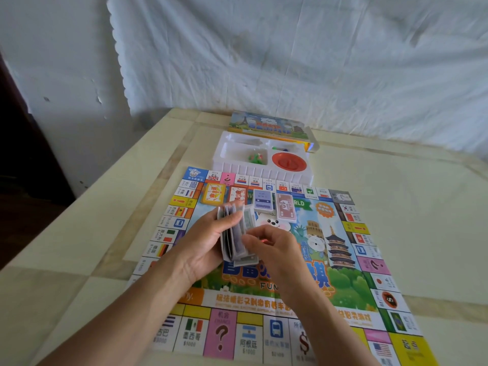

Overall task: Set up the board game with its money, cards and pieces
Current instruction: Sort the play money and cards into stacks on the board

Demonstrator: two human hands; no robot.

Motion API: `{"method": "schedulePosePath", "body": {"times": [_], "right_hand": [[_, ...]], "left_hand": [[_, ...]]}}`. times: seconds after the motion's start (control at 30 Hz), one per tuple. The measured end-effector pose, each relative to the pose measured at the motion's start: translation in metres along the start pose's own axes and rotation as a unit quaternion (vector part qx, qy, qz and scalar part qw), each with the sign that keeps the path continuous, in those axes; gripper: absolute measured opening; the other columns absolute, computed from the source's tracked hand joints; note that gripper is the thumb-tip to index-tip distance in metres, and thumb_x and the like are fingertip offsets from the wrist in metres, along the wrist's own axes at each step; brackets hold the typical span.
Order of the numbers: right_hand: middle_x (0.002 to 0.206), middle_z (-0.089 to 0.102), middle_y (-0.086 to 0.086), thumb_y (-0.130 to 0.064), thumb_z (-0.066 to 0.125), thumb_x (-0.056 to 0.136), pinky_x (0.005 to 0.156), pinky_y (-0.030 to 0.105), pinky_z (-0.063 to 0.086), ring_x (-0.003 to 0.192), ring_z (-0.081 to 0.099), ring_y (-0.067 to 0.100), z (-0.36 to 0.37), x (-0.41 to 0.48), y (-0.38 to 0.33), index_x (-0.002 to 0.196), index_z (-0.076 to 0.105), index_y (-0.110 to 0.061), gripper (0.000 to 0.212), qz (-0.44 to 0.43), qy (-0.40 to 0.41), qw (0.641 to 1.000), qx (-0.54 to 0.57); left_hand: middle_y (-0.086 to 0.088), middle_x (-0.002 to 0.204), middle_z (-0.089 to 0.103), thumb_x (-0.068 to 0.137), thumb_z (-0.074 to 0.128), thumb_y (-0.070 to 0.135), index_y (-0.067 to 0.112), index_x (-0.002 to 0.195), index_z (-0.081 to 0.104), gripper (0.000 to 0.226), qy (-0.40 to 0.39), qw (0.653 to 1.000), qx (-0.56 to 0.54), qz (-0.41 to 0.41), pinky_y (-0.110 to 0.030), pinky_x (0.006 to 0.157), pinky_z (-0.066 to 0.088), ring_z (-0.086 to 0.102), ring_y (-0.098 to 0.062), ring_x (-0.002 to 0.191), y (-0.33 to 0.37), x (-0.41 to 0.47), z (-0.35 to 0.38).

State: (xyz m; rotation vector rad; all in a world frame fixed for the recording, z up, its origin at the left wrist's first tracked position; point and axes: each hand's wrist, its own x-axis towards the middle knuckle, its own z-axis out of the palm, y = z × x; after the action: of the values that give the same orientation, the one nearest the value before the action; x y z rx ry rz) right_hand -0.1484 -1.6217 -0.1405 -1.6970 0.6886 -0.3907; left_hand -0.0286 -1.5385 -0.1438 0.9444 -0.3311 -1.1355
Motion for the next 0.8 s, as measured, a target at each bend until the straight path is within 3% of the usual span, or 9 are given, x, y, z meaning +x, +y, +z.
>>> {"method": "schedulePosePath", "body": {"times": [0.1,0.23,0.37,0.53,0.63,0.8], "right_hand": [[0.076,0.063,0.009,-0.019,0.062,0.089,0.06,0.026,0.045,0.066,0.054,0.016,-0.0021,0.0014,0.0003,0.084,0.067,-0.012,0.01,0.012,-0.003,0.999,0.037],[0.089,0.064,0.023,-0.017,0.06,0.09,0.066,0.036,0.045,0.071,0.055,0.024,-0.0025,0.0027,0.0031,0.081,0.067,-0.012,0.013,0.018,-0.003,0.998,0.056],[0.084,0.065,0.014,-0.018,0.06,0.09,0.064,0.032,0.046,0.071,0.057,0.02,-0.0034,0.0028,0.0033,0.083,0.067,-0.012,0.012,0.015,-0.006,0.998,0.053],[0.091,0.067,0.019,-0.019,0.065,0.087,0.067,0.029,0.05,0.073,0.059,0.021,-0.0014,0.0016,0.0025,0.085,0.069,-0.014,0.006,0.005,-0.009,0.999,0.036],[0.088,0.068,0.013,-0.019,0.067,0.086,0.064,0.023,0.05,0.074,0.061,0.017,-0.0003,0.0,0.0007,0.086,0.068,-0.016,0.003,-0.003,-0.007,1.0,0.016],[0.087,0.068,0.01,-0.021,0.066,0.086,0.067,0.024,0.052,0.079,0.064,0.021,-0.0001,-0.0002,0.0,0.085,0.068,-0.017,0.005,-0.007,-0.005,1.0,0.015]], "left_hand": [[-0.017,0.101,0.065,0.088,0.056,0.018,0.01,0.125,0.057,0.037,-0.024,0.999,-0.029,-0.008,-0.044,0.083,0.054,0.064,-0.03,0.091,0.0031,-0.0013,-0.0009],[-0.015,0.108,0.066,0.091,0.055,0.019,0.013,0.125,0.06,0.035,-0.001,0.997,-0.07,-0.016,-0.045,0.084,0.052,0.063,-0.029,0.096,0.003,-0.0005,-0.0032],[-0.014,0.108,0.066,0.092,0.052,0.016,0.013,0.123,0.062,0.032,0.015,0.997,-0.076,-0.014,-0.045,0.087,0.049,0.062,-0.029,0.096,0.0024,-0.001,-0.0032],[-0.014,0.097,0.067,0.092,0.053,0.013,0.014,0.121,0.06,0.03,0.011,0.999,-0.035,-0.003,-0.042,0.08,0.052,0.064,-0.028,0.087,-0.0003,-0.0003,0.0009],[-0.018,0.099,0.064,0.089,0.056,0.009,0.009,0.122,0.058,0.032,0.013,1.0,-0.007,0.001,-0.043,0.079,0.053,0.062,-0.032,0.089,-0.0019,-0.0005,0.002],[-0.02,0.103,0.063,0.089,0.054,0.006,0.011,0.118,0.06,0.03,0.017,1.0,-0.014,-0.005,-0.044,0.082,0.051,0.061,-0.033,0.093,-0.0004,-0.0016,0.0023]]}}
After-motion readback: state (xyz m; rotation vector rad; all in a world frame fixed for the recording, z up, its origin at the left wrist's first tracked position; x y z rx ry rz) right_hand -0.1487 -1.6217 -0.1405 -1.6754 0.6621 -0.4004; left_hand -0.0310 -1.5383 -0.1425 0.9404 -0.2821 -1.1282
